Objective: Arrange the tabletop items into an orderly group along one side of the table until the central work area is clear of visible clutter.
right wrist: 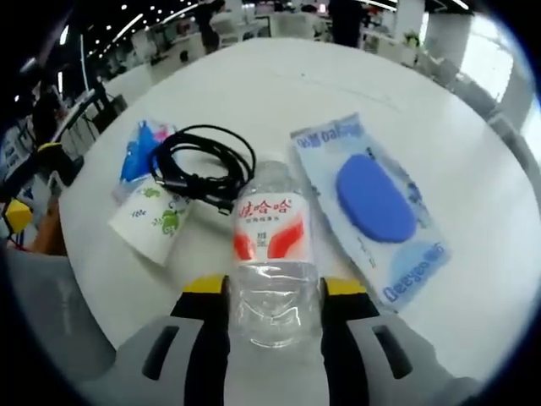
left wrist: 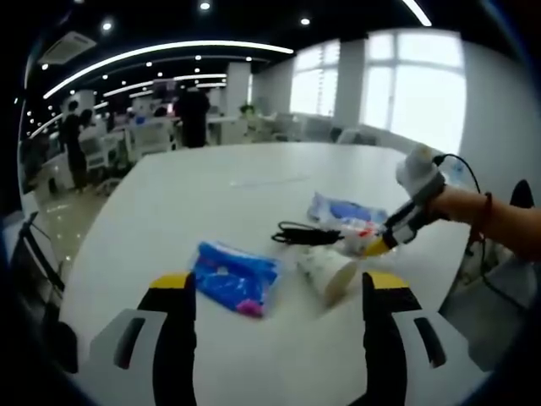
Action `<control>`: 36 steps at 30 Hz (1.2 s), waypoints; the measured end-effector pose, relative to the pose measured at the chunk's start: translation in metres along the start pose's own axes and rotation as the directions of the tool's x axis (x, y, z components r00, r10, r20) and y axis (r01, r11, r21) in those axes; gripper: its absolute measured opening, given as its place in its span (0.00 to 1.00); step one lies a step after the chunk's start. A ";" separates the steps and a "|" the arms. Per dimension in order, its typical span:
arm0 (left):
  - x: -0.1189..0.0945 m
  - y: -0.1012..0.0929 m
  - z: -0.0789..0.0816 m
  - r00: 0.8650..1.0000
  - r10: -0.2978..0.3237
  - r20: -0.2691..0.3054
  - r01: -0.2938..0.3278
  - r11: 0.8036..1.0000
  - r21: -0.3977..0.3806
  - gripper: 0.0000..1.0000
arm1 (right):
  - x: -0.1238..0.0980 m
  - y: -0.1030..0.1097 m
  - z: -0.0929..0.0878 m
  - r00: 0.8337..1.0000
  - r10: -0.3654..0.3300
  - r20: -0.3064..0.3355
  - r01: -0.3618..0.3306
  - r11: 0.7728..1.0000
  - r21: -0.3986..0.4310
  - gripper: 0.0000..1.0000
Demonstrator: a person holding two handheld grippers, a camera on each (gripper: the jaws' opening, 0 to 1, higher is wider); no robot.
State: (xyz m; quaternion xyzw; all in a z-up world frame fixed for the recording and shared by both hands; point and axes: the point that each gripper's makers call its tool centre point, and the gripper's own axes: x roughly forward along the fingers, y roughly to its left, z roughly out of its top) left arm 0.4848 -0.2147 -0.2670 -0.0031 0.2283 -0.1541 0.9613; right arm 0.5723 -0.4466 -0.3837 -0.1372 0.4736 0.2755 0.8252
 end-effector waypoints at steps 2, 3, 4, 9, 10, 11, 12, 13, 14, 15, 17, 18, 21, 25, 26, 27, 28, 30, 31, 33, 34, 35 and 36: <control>0.000 0.000 0.000 1.000 -0.001 0.001 0.001 1.000 0.000 0.77 | 0.001 0.001 -0.005 1.000 0.003 -0.020 -0.003 1.000 0.002 0.42; 0.000 0.000 0.000 1.000 -0.001 0.001 0.001 1.000 0.000 0.77 | 0.002 0.001 -0.006 1.000 0.001 -0.023 -0.001 1.000 0.001 0.42; 0.000 0.000 0.000 1.000 -0.001 0.001 0.001 1.000 0.000 0.77 | 0.002 0.001 -0.007 1.000 0.003 -0.029 -0.003 1.000 0.000 0.42; 0.000 0.001 0.000 1.000 0.002 0.002 -0.002 1.000 -0.001 0.77 | 0.003 0.002 -0.013 0.998 0.003 -0.055 -0.003 1.000 -0.006 0.42; 0.000 0.001 0.000 1.000 0.003 0.002 -0.003 1.000 0.000 0.77 | 0.004 0.003 -0.015 0.998 0.002 -0.068 -0.003 1.000 -0.009 0.42; 0.000 0.001 0.000 1.000 0.004 0.001 -0.004 1.000 0.000 0.77 | 0.004 0.003 -0.016 0.998 0.000 -0.069 -0.001 1.000 -0.010 0.42; 0.000 0.001 0.000 1.000 0.004 0.001 -0.004 1.000 0.000 0.77 | 0.004 0.003 -0.017 0.997 0.000 -0.072 -0.001 1.000 -0.005 0.42; 0.000 0.001 0.000 1.000 0.004 0.001 -0.004 1.000 -0.001 0.77 | 0.004 0.004 -0.018 0.997 0.001 -0.073 0.000 1.000 0.007 0.42; 0.000 0.001 0.000 1.000 0.004 0.002 -0.004 1.000 -0.001 0.77 | 0.004 0.004 -0.018 0.997 0.004 -0.077 -0.003 1.000 0.015 0.42; 0.000 0.002 0.000 1.000 0.004 0.002 -0.004 1.000 -0.001 0.77 | 0.004 0.005 -0.020 0.997 0.007 -0.083 -0.006 1.000 0.018 0.42; -0.001 0.002 0.000 1.000 0.005 0.002 -0.005 1.000 -0.001 0.77 | 0.003 0.006 -0.021 0.996 0.005 -0.090 -0.004 1.000 0.016 0.42; -0.001 0.002 0.000 1.000 0.005 0.001 -0.005 1.000 -0.001 0.77 | 0.003 0.006 -0.022 0.995 0.007 -0.097 -0.005 1.000 0.014 0.43; -0.001 0.002 0.000 1.000 0.004 0.000 -0.004 1.000 0.000 0.77 | 0.002 0.007 -0.025 0.993 0.012 -0.120 -0.010 1.000 0.017 0.43; -0.001 0.001 0.001 1.000 0.001 0.005 -0.001 1.000 -0.005 0.77 | 0.002 0.008 -0.025 0.993 0.016 -0.120 -0.015 1.000 0.007 0.44; -0.001 0.002 0.001 1.000 0.006 0.006 -0.006 1.000 -0.006 0.78 | 0.002 0.009 -0.025 0.992 0.018 -0.122 -0.018 1.000 0.004 0.43; -0.002 0.005 0.001 1.000 0.019 0.009 -0.019 1.000 -0.006 0.78 | 0.001 0.009 -0.025 0.992 0.016 -0.122 -0.017 1.000 -0.008 0.44; -0.002 0.006 0.002 1.000 0.026 0.011 -0.026 1.000 -0.003 0.78 | 0.001 0.009 -0.024 0.993 0.015 -0.121 -0.016 1.000 -0.010 0.44; -0.002 0.008 0.003 0.999 0.030 0.017 -0.030 0.999 -0.012 0.79 | -0.001 0.010 -0.016 0.996 0.007 -0.094 -0.007 1.000 -0.005 0.51; -0.002 0.008 0.003 0.999 0.029 0.019 -0.029 0.999 -0.017 0.79 | -0.002 0.010 -0.013 0.997 0.008 -0.082 -0.008 1.000 0.001 0.53; -0.002 0.008 0.003 0.999 0.029 0.018 -0.028 0.999 -0.017 0.79 | 0.000 0.013 -0.005 0.998 0.013 -0.065 -0.013 1.000 -0.006 0.55; -0.002 0.007 0.002 1.000 0.027 0.014 -0.026 1.000 -0.016 0.79 | 0.003 0.012 -0.003 0.998 0.005 -0.070 -0.006 1.000 -0.010 0.56; -0.002 0.006 0.002 1.000 0.023 0.013 -0.022 1.000 -0.018 0.79 | 0.004 0.012 -0.002 0.997 0.001 -0.075 -0.002 1.000 -0.017 0.58; -0.001 0.005 0.002 1.000 0.019 0.016 -0.019 1.000 -0.019 0.80 | 0.005 0.011 0.001 0.997 -0.005 -0.076 0.003 1.000 -0.025 0.59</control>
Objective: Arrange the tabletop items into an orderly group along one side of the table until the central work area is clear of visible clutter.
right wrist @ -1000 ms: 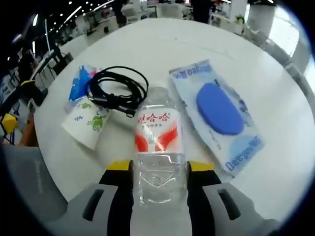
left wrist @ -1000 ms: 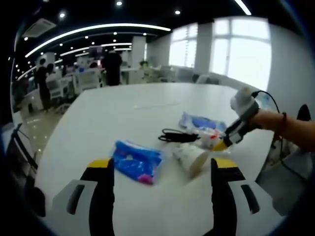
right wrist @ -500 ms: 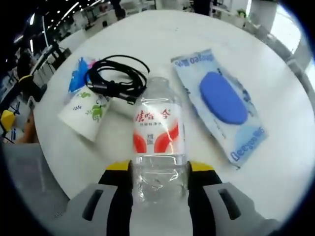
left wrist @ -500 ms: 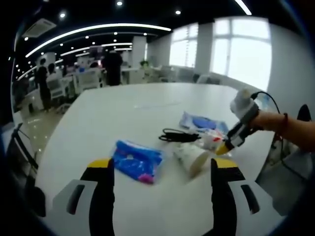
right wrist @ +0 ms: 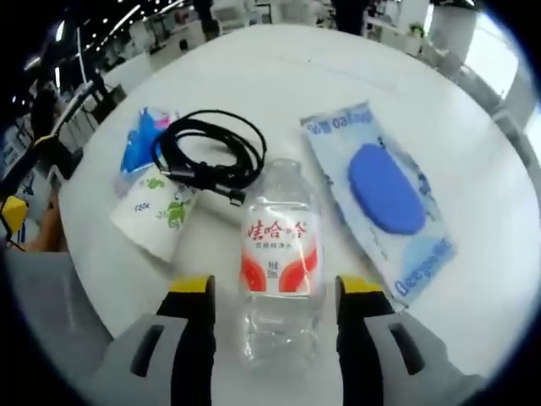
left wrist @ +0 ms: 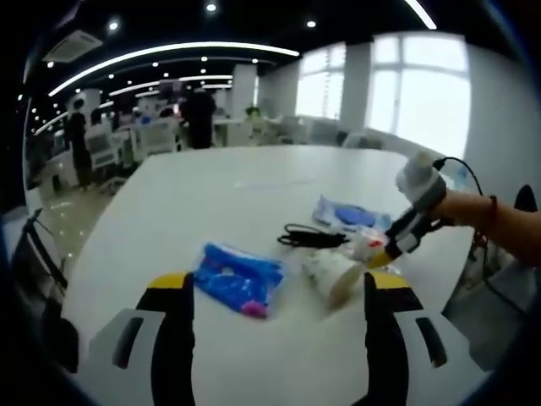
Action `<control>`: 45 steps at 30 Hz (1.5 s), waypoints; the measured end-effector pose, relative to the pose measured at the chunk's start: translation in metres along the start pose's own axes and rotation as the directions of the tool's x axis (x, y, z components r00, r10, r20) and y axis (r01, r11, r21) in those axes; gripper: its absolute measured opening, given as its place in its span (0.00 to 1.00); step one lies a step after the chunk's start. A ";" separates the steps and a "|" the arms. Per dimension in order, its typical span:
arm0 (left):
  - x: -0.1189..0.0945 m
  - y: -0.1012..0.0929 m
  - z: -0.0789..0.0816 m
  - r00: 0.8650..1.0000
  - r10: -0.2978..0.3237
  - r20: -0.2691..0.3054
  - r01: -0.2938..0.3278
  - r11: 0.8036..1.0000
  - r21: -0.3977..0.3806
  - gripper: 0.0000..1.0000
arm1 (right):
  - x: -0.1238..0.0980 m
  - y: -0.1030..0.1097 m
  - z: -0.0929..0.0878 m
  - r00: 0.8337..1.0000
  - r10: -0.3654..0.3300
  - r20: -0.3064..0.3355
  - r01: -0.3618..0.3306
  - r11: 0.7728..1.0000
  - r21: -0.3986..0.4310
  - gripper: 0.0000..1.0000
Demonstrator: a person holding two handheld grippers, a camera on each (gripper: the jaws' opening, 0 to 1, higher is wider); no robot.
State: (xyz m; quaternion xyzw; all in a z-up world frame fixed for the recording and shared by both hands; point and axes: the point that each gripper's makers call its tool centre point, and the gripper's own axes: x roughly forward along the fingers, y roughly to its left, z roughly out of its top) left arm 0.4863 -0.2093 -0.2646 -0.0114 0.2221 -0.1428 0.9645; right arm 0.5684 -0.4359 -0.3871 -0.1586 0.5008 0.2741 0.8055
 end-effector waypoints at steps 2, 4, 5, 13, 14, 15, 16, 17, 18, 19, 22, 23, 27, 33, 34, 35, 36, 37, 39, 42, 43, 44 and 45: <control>0.000 -0.001 0.000 1.000 -0.004 0.000 0.004 1.000 -0.002 0.80 | 0.001 -0.001 0.003 1.000 -0.004 -0.001 0.004 1.000 -0.002 0.59; 0.000 -0.001 -0.001 1.000 -0.004 -0.005 0.004 1.000 -0.003 0.80 | 0.004 -0.004 0.005 1.000 -0.005 -0.009 0.005 1.000 0.009 0.59; 0.000 -0.001 -0.001 1.000 -0.004 -0.006 0.004 1.000 -0.004 0.80 | 0.006 -0.005 0.007 1.000 -0.003 -0.009 0.003 1.000 0.011 0.59; 0.000 -0.001 -0.003 1.000 -0.010 -0.014 0.010 1.000 -0.009 0.80 | 0.016 -0.006 0.014 1.000 -0.001 -0.015 0.001 0.999 0.033 0.54; 0.000 -0.001 -0.003 1.000 -0.010 -0.014 0.010 1.000 -0.008 0.80 | 0.016 -0.007 0.014 1.000 -0.012 -0.017 0.012 1.000 0.028 0.49; 0.000 -0.001 -0.003 1.000 -0.010 -0.014 0.010 1.000 -0.007 0.80 | 0.015 -0.012 0.017 0.999 -0.042 -0.004 0.042 0.999 0.017 0.45; 0.000 -0.001 -0.003 1.000 -0.010 -0.014 0.010 1.000 -0.007 0.79 | 0.016 -0.010 0.018 1.000 -0.030 0.003 0.030 0.999 0.033 0.43; 0.000 -0.001 -0.002 1.000 -0.010 -0.012 0.010 1.000 -0.008 0.79 | 0.017 -0.010 0.018 1.000 -0.029 0.001 0.029 0.999 0.031 0.42; 0.000 -0.001 -0.002 1.000 -0.010 -0.012 0.010 1.000 -0.008 0.79 | 0.020 -0.009 0.017 0.999 -0.032 -0.014 0.033 0.999 0.032 0.43; 0.000 -0.001 -0.003 1.000 -0.010 -0.013 0.010 1.000 -0.008 0.79 | 0.020 -0.011 0.015 0.999 -0.040 -0.026 0.041 0.999 0.017 0.43; 0.000 -0.001 -0.004 1.000 -0.011 -0.019 0.011 1.000 -0.008 0.79 | 0.021 -0.009 0.014 0.998 -0.043 -0.040 0.043 0.999 0.009 0.43; 0.000 -0.001 -0.003 1.000 -0.010 -0.016 0.010 1.000 -0.010 0.79 | 0.021 -0.010 0.014 0.998 -0.048 -0.049 0.048 0.999 0.012 0.42; -0.001 0.000 -0.003 1.000 -0.006 -0.015 0.006 1.000 -0.011 0.78 | 0.020 -0.010 0.014 0.998 -0.046 -0.052 0.045 0.999 -0.005 0.41; -0.002 0.000 -0.002 1.000 -0.006 -0.012 0.006 1.000 -0.006 0.78 | 0.015 -0.007 0.012 1.000 -0.021 -0.002 0.021 1.000 0.008 0.39; -0.001 -0.001 -0.002 1.000 -0.008 -0.014 0.008 1.000 0.000 0.78 | 0.014 -0.007 0.012 1.000 -0.012 0.013 0.012 0.999 0.031 0.39; -0.001 -0.001 -0.003 1.000 -0.008 -0.018 0.008 1.000 0.006 0.77 | 0.014 -0.008 0.011 1.000 -0.012 0.018 0.012 0.999 0.037 0.38; -0.001 -0.001 -0.004 1.000 -0.007 -0.024 0.008 1.000 0.012 0.77 | 0.012 -0.010 0.009 1.000 -0.012 0.023 0.011 0.999 0.041 0.38; -0.001 -0.002 -0.004 1.000 -0.007 -0.026 0.008 1.000 0.016 0.77 | 0.011 -0.010 0.007 0.999 -0.014 0.029 0.013 0.999 0.043 0.38; 0.000 -0.003 -0.005 0.999 -0.011 -0.032 0.011 1.000 0.021 0.76 | 0.006 -0.009 0.008 0.998 -0.013 0.057 0.012 1.000 0.020 0.38; 0.000 -0.005 -0.005 0.999 -0.019 -0.034 0.019 1.000 0.021 0.76 | -0.007 -0.011 0.018 0.992 -0.032 0.120 0.033 0.999 -0.008 0.37; 0.000 -0.005 -0.005 0.999 -0.021 -0.034 0.022 0.999 0.024 0.76 | -0.011 -0.010 0.021 0.990 -0.027 0.139 0.028 1.000 -0.010 0.37; 0.000 -0.005 -0.005 0.999 -0.022 -0.034 0.023 0.999 0.026 0.75 | -0.018 -0.008 0.028 0.984 -0.020 0.176 0.019 1.000 0.003 0.37; 0.000 -0.006 -0.005 0.999 -0.023 -0.035 0.024 0.999 0.028 0.75 | -0.023 -0.007 0.032 0.980 -0.016 0.198 0.015 1.000 0.008 0.37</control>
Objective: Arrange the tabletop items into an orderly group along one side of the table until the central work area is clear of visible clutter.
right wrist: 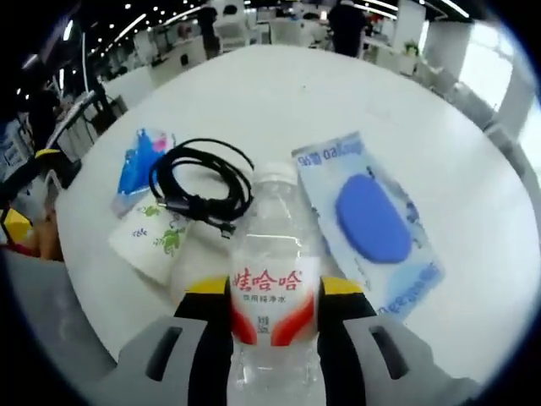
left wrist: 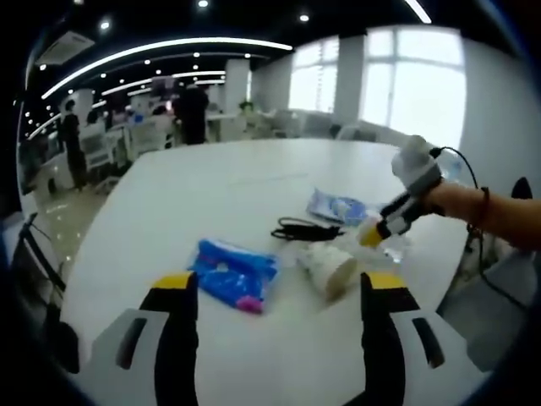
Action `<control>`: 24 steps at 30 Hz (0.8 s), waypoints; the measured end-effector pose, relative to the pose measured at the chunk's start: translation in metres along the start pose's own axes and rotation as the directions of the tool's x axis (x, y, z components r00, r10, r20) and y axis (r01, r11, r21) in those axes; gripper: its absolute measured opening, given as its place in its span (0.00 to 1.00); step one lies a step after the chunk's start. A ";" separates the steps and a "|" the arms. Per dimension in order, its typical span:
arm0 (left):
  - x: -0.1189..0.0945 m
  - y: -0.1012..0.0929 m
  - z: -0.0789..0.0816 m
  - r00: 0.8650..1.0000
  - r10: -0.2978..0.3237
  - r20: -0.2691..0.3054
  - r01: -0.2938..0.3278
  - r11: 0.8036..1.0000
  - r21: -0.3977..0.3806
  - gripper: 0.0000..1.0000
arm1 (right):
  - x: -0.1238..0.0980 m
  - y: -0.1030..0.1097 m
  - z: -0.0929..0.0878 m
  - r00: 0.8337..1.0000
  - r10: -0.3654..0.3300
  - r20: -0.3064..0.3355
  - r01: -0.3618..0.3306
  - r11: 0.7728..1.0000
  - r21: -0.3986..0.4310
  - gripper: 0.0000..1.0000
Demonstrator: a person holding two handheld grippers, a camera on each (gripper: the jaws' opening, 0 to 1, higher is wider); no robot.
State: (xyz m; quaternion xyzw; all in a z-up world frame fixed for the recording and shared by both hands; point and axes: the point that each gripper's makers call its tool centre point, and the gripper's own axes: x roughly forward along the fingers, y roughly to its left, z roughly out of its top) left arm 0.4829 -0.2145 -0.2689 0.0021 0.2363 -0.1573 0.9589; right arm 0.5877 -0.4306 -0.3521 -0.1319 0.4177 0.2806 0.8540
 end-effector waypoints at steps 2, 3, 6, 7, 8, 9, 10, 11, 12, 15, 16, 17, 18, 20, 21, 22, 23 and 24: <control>0.000 -0.001 0.000 1.000 -0.003 0.000 0.003 1.000 0.001 0.75 | -0.007 0.001 0.008 1.000 0.004 0.030 -0.003 1.000 -0.006 0.37; 0.000 -0.001 0.001 1.000 -0.006 0.002 0.006 1.000 0.001 0.75 | -0.013 0.002 0.013 0.999 0.003 0.054 -0.002 1.000 -0.008 0.37; 0.000 -0.002 0.000 1.000 -0.007 0.003 0.007 1.000 -0.004 0.75 | -0.023 0.008 0.025 0.995 0.011 0.101 -0.011 1.000 0.001 0.37; 0.000 -0.001 0.000 1.000 -0.007 0.001 0.007 1.000 -0.002 0.75 | -0.027 0.010 0.030 0.992 0.012 0.126 -0.012 1.000 0.002 0.37; 0.000 -0.001 0.000 1.000 -0.005 0.002 0.005 1.000 0.001 0.75 | -0.030 0.013 0.032 0.991 0.016 0.136 -0.015 1.000 -0.007 0.37; 0.000 -0.001 0.001 1.000 -0.005 0.005 0.005 1.000 0.001 0.75 | -0.032 0.015 0.034 0.990 0.019 0.140 -0.018 1.000 -0.012 0.37; -0.001 -0.001 0.001 1.000 -0.004 0.007 0.004 1.000 0.001 0.75 | -0.034 0.019 0.037 0.988 0.027 0.150 -0.024 0.999 -0.022 0.37; -0.001 -0.001 0.001 1.000 -0.005 0.008 0.005 1.000 0.000 0.75 | -0.035 0.022 0.038 0.988 0.035 0.153 -0.031 0.999 -0.027 0.37; -0.002 -0.002 0.003 1.000 -0.006 0.018 0.006 1.000 -0.002 0.75 | -0.036 0.024 0.040 0.986 0.041 0.159 -0.038 0.999 -0.027 0.37; -0.004 -0.003 0.017 0.997 0.004 0.080 -0.007 0.999 0.038 0.75 | -0.043 0.043 0.053 0.967 0.108 0.231 -0.091 0.992 -0.084 0.37; -0.005 -0.003 0.020 0.996 0.010 0.093 -0.014 0.999 0.046 0.74 | -0.045 0.047 0.052 0.967 0.119 0.227 -0.100 0.991 -0.093 0.37; -0.007 -0.002 0.024 0.993 0.014 0.114 -0.020 0.998 0.053 0.73 | -0.048 0.052 0.056 0.961 0.128 0.245 -0.106 0.989 -0.103 0.37; -0.008 -0.002 0.026 0.992 0.013 0.124 -0.020 0.998 0.053 0.72 | -0.050 0.055 0.059 0.954 0.138 0.266 -0.110 0.987 -0.119 0.37; -0.008 -0.002 0.028 0.991 0.006 0.135 -0.012 0.999 0.042 0.72 | -0.055 0.064 0.064 0.945 0.157 0.288 -0.120 0.982 -0.145 0.37; -0.008 -0.003 0.029 0.990 -0.003 0.142 -0.002 0.999 0.032 0.72 | -0.059 0.069 0.067 0.937 0.171 0.305 -0.124 0.978 -0.167 0.37; -0.009 -0.004 0.030 0.989 -0.005 0.149 0.001 1.000 0.028 0.72 | -0.061 0.073 0.069 0.933 0.180 0.310 -0.127 0.975 -0.184 0.37; -0.009 -0.005 0.032 0.988 -0.007 0.157 0.003 1.000 0.028 0.71 | -0.063 0.078 0.069 0.931 0.185 0.314 -0.128 0.973 -0.195 0.37; -0.010 -0.005 0.033 0.986 -0.009 0.165 0.005 1.000 0.027 0.71 | -0.065 0.082 0.071 0.926 0.198 0.321 -0.132 0.968 -0.216 0.37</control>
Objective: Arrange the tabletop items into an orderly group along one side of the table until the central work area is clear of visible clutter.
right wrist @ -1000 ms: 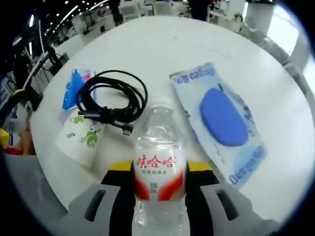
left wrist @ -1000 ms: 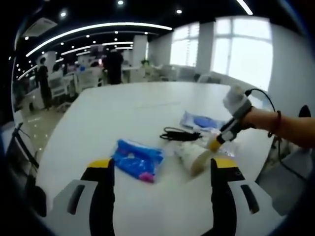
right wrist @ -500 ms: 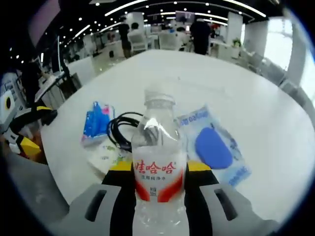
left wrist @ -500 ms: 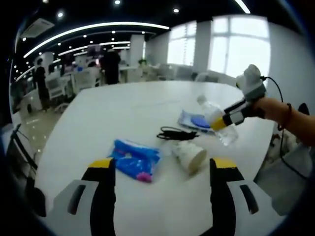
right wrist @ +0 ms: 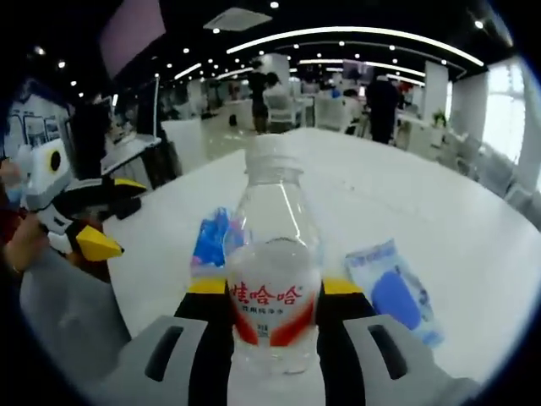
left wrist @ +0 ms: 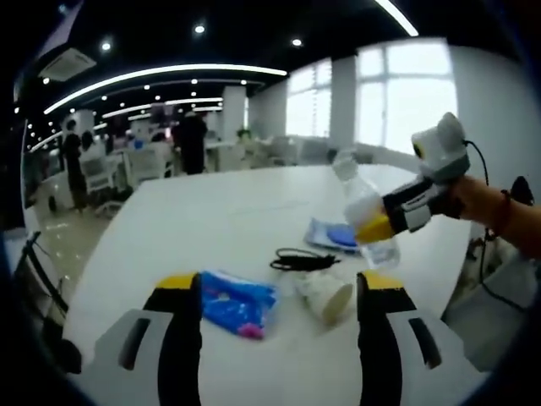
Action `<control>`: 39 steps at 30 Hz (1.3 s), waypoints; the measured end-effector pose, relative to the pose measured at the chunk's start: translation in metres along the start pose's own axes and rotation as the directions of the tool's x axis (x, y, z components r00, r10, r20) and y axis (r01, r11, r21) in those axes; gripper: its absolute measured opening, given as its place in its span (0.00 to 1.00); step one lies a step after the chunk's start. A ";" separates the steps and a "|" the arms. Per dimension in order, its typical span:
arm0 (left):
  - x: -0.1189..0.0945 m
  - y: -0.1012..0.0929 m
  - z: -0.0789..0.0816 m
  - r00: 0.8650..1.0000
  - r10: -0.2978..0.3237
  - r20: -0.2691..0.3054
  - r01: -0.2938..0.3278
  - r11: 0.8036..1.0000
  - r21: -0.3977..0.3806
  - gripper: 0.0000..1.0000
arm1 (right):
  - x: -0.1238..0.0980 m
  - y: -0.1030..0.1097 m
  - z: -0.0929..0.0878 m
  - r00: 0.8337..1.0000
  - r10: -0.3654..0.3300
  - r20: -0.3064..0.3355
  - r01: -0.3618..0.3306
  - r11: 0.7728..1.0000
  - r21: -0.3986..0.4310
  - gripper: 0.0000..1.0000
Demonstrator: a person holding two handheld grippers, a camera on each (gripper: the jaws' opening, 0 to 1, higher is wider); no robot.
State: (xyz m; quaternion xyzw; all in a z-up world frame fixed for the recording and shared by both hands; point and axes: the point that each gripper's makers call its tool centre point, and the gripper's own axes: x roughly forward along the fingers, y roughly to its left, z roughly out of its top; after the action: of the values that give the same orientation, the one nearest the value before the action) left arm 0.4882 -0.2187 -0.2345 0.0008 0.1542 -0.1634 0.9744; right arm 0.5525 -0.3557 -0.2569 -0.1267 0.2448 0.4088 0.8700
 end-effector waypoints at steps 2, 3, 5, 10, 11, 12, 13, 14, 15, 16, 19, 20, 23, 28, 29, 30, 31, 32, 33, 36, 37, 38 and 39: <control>-0.001 -0.004 0.012 0.998 -0.024 0.065 0.027 0.999 -0.042 0.71 | -0.001 0.006 0.002 1.000 0.010 0.013 -0.010 1.000 -0.011 0.37; -0.001 -0.004 0.017 0.995 -0.028 0.097 0.034 0.998 -0.056 0.71 | -0.001 0.009 0.002 1.000 0.018 0.014 -0.018 1.000 -0.019 0.37; -0.004 -0.008 0.024 0.990 -0.047 0.133 0.057 0.996 -0.072 0.72 | -0.001 0.016 0.002 1.000 0.024 0.018 -0.023 0.999 -0.036 0.37; -0.004 -0.020 0.032 0.979 -0.107 0.176 0.129 0.985 -0.119 0.73 | -0.002 0.036 0.004 0.998 0.056 0.037 -0.054 0.996 -0.072 0.37; -0.003 -0.022 0.027 0.982 -0.116 0.146 0.136 0.981 -0.135 0.73 | -0.002 0.040 0.004 0.997 0.064 0.039 -0.060 0.995 -0.079 0.37; -0.002 -0.023 0.022 0.985 -0.124 0.118 0.141 0.978 -0.152 0.73 | -0.001 0.043 0.004 0.997 0.070 0.041 -0.067 0.994 -0.083 0.37; -0.002 -0.026 0.021 0.984 -0.140 0.109 0.157 0.973 -0.169 0.72 | 0.001 0.047 0.004 0.996 0.084 0.040 -0.079 0.992 -0.098 0.37; -0.002 -0.027 0.022 0.982 -0.147 0.117 0.166 0.970 -0.177 0.70 | 0.002 0.050 0.003 0.995 0.087 0.041 -0.083 0.991 -0.103 0.37; -0.002 -0.029 0.025 0.979 -0.152 0.134 0.176 0.967 -0.182 0.68 | 0.003 0.054 0.003 0.995 0.096 0.040 -0.091 0.989 -0.118 0.37; -0.003 -0.029 0.025 0.979 -0.156 0.134 0.179 0.967 -0.182 0.68 | 0.003 0.057 0.003 0.994 0.103 0.039 -0.097 0.986 -0.132 0.37; -0.003 -0.032 0.025 0.977 -0.167 0.134 0.189 0.966 -0.178 0.67 | 0.003 0.067 0.005 0.991 0.121 0.048 -0.112 0.980 -0.167 0.37; -0.003 -0.034 0.024 0.975 -0.177 0.131 0.199 0.964 -0.177 0.67 | 0.003 0.070 0.006 0.991 0.126 0.052 -0.116 0.979 -0.165 0.37; -0.002 -0.040 0.024 0.971 -0.202 0.127 0.222 0.959 -0.175 0.64 | 0.004 0.080 0.007 0.986 0.153 0.060 -0.140 0.974 -0.177 0.37; -0.001 -0.048 0.022 0.965 -0.234 0.116 0.251 0.955 -0.157 0.62 | 0.008 0.095 0.006 0.983 0.175 0.050 -0.160 0.962 -0.221 0.37; -0.001 -0.050 0.021 0.964 -0.243 0.111 0.259 0.953 -0.159 0.61 | 0.009 0.097 0.006 0.982 0.183 0.046 -0.168 0.960 -0.226 0.37; -0.001 -0.051 0.020 0.963 -0.246 0.105 0.261 0.952 -0.162 0.60 | 0.010 0.098 0.006 0.982 0.182 0.045 -0.168 0.960 -0.224 0.37; -0.001 -0.050 0.019 0.964 -0.247 0.101 0.261 0.952 -0.162 0.60 | 0.010 0.099 0.005 0.982 0.183 0.045 -0.169 0.960 -0.225 0.37; -0.001 -0.051 0.019 0.963 -0.248 0.102 0.262 0.951 -0.162 0.59 | 0.010 0.101 0.005 0.982 0.186 0.042 -0.172 0.958 -0.230 0.37; -0.002 -0.052 0.020 0.962 -0.254 0.103 0.268 0.949 -0.165 0.57 | 0.011 0.103 0.005 0.981 0.188 0.042 -0.173 0.956 -0.237 0.37; -0.001 -0.054 0.017 0.959 -0.268 0.092 0.281 0.941 -0.187 0.53 | 0.011 0.108 0.006 0.981 0.188 0.044 -0.169 0.948 -0.270 0.37; -0.001 -0.054 0.015 0.960 -0.268 0.083 0.279 0.941 -0.193 0.53 | 0.012 0.108 0.007 0.982 0.185 0.044 -0.166 0.945 -0.281 0.37; 0.000 -0.054 0.014 0.961 -0.267 0.076 0.277 0.940 -0.197 0.53 | 0.011 0.109 0.008 0.982 0.184 0.043 -0.163 0.941 -0.296 0.37; 0.000 -0.054 0.014 0.961 -0.268 0.075 0.277 0.940 -0.197 0.52 | 0.012 0.110 0.008 0.983 0.180 0.046 -0.159 0.940 -0.302 0.37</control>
State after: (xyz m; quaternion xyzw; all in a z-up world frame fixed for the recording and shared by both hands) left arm 0.4749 -0.2702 -0.2186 -0.1252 0.1459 -0.2798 0.9406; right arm 0.4764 -0.2750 -0.2582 -0.2195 0.1588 0.5186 0.8110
